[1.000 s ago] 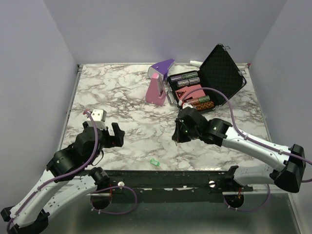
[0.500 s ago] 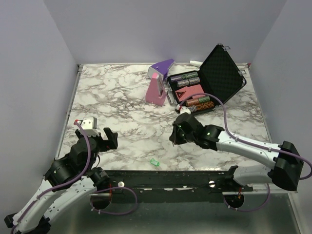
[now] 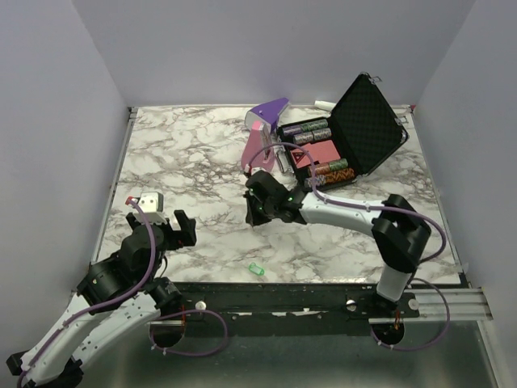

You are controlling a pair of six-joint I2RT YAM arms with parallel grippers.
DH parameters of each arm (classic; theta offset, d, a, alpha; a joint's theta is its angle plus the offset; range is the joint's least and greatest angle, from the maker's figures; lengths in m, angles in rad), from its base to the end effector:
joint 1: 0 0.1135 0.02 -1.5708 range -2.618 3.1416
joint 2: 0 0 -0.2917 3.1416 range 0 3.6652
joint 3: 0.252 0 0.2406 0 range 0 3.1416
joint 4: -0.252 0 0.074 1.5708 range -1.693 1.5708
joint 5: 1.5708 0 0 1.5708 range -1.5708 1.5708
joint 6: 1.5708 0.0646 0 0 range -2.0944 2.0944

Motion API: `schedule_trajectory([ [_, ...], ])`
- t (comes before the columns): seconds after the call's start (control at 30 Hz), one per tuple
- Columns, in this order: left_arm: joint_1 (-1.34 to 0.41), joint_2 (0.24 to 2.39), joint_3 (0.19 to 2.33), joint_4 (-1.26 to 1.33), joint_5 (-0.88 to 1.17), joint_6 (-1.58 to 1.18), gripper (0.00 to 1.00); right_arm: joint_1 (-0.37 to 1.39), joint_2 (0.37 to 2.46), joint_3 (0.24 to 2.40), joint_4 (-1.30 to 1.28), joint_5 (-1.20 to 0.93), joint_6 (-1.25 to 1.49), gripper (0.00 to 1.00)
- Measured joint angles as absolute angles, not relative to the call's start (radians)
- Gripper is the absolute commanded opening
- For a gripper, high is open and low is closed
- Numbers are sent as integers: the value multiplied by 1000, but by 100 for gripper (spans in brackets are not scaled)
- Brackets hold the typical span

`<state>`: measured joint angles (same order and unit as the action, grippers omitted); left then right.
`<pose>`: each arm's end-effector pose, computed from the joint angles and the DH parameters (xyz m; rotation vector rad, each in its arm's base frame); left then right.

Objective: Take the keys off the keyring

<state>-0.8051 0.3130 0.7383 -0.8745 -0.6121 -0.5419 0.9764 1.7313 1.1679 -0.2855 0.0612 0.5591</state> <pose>0.0574 -0.0062 0.2990 -0.1249 1.9400 -0.2760 0.2201 0.3185 0.2238 -0.4925 2.4666 0.6040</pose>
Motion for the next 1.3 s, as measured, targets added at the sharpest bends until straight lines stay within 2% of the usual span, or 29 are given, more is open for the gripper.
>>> schedule_trajectory([
  [0.07, -805, 313, 738, -874, -612, -542, 99, 976, 1795, 1240, -284, 34, 546, 7],
  [0.37, -802, 311, 738, -875, -614, -542, 99, 976, 2079, 1589, -424, -47, 493, 7],
  [0.63, -794, 308, 738, -875, -615, -542, 99, 976, 2152, 1646, -512, -46, 469, 9],
  [0.93, -778, 308, 738, -875, -615, -539, 99, 976, 2182, 1702, -571, -38, 451, 24],
  [1.3, -759, 308, 738, -874, -614, -530, 99, 976, 2182, 1702, -598, -38, 443, 27],
])
